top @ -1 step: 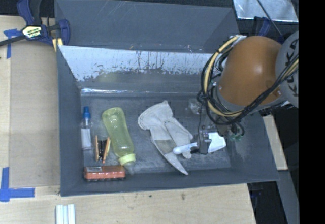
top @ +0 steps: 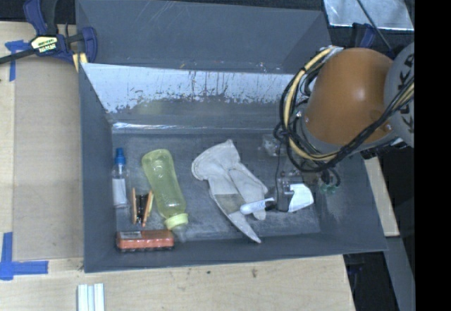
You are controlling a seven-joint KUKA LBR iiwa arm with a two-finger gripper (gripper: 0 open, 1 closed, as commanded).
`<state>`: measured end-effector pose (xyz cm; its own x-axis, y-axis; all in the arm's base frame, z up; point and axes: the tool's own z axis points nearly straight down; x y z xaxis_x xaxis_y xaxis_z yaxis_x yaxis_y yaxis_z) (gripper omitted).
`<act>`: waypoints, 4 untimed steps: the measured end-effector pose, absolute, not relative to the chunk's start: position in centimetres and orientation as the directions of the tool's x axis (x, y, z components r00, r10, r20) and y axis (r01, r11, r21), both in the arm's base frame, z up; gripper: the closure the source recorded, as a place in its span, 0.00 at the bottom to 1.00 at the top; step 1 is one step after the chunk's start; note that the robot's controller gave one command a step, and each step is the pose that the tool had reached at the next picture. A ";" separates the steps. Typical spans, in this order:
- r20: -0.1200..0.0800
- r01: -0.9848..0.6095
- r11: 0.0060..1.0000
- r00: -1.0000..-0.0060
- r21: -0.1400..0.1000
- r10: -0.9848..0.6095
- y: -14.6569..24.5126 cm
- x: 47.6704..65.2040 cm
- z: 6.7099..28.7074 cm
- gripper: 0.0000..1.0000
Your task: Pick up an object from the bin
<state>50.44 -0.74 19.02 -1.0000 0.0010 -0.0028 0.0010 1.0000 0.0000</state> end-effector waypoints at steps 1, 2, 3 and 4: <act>-0.009 0.044 0.999 -0.999 0.000 0.044 -1.4 50.2 13.7 0.00; -0.008 -0.091 0.996 -0.996 -0.001 -0.091 -2.4 50.5 7.4 1.00; -0.008 -0.091 0.996 -0.996 -0.001 -0.091 -2.4 50.5 7.4 1.00; 0.004 -0.090 0.996 -0.996 0.001 -0.090 -3.2 49.6 12.7 1.00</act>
Offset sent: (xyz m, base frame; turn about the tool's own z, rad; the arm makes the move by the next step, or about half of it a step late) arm -0.0014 -0.0157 -0.1172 -0.0929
